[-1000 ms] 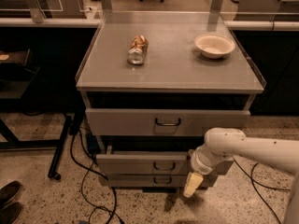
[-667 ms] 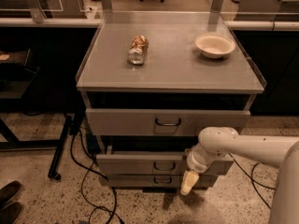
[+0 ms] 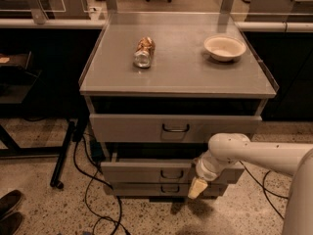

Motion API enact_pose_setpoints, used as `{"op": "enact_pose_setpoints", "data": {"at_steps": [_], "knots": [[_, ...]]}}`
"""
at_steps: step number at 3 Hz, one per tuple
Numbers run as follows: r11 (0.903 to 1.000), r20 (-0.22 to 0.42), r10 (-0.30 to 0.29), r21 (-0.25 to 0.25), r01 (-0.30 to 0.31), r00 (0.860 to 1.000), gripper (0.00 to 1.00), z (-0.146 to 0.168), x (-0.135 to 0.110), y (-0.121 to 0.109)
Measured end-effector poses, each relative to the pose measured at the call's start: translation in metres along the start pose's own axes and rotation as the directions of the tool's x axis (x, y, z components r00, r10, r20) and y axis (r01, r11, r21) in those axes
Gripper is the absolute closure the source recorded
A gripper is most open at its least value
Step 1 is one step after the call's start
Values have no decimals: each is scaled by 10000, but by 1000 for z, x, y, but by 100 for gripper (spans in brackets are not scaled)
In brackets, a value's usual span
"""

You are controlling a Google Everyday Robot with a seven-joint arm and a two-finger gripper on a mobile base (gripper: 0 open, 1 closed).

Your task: Open middle drawer

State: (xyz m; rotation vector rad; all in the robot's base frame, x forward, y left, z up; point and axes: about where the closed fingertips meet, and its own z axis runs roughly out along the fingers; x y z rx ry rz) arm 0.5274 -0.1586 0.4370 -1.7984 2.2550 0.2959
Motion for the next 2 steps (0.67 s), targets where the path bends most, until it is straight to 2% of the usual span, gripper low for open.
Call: {"op": "enact_pose_setpoints", "data": {"at_steps": [2], "knots": [[10000,0,0,-1,0,10000,72,0,0,0]]}}
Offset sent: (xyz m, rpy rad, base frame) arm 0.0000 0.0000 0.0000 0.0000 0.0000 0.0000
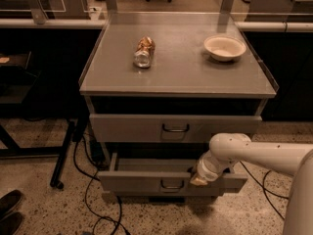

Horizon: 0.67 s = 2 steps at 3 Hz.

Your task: Open middle drawer

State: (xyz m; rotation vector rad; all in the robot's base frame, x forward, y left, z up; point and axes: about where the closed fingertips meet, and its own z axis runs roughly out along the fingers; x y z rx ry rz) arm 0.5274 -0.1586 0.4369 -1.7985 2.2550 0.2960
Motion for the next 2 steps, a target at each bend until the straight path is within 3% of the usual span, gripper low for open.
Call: {"op": "enact_pose_setpoints", "data": {"at_steps": [1,2], "knots": [[10000,0,0,0,0,10000,94,0,0,0],[10000,0,0,-1,0,10000,100,0,0,0]]}}
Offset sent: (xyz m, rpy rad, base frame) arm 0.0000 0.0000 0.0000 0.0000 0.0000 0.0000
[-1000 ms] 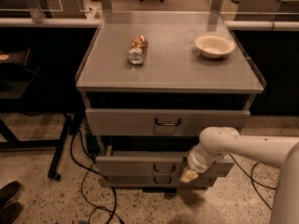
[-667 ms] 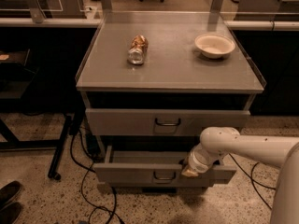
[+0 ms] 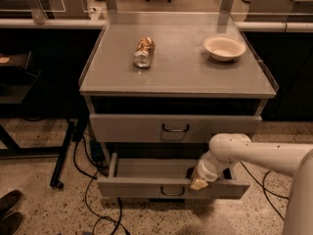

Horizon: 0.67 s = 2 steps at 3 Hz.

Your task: Open middle drawer

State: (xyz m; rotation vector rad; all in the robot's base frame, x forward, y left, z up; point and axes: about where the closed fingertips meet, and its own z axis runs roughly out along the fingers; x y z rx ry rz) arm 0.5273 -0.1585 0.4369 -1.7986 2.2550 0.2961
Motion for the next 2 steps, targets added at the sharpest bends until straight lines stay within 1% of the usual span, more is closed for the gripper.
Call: {"op": "enact_pose_setpoints", "data": {"at_steps": [1,2], "knots": [[9999,31,155,-34,-155,9999,100,-2,4,4],[9985,109,532,-114,-531,9985,100,-9,14,15]]}}
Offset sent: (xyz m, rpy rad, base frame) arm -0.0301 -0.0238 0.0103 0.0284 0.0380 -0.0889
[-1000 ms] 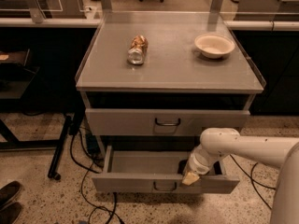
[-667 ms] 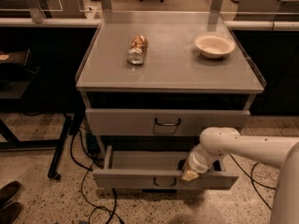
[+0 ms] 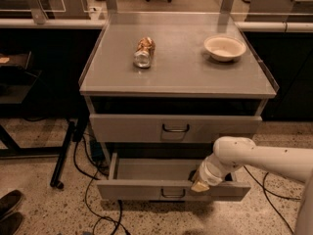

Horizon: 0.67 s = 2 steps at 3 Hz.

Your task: Open middle drawer

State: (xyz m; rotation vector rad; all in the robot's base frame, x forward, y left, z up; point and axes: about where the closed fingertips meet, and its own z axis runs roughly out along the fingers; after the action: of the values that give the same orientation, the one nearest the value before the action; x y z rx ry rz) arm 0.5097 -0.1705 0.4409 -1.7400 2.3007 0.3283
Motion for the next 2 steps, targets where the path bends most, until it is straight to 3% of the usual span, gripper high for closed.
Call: {"op": "enact_pose_setpoints", "data": {"at_steps": [2], "knots": [[9998,30,222,-9,-222,9997,100,-15,8,13]]}}
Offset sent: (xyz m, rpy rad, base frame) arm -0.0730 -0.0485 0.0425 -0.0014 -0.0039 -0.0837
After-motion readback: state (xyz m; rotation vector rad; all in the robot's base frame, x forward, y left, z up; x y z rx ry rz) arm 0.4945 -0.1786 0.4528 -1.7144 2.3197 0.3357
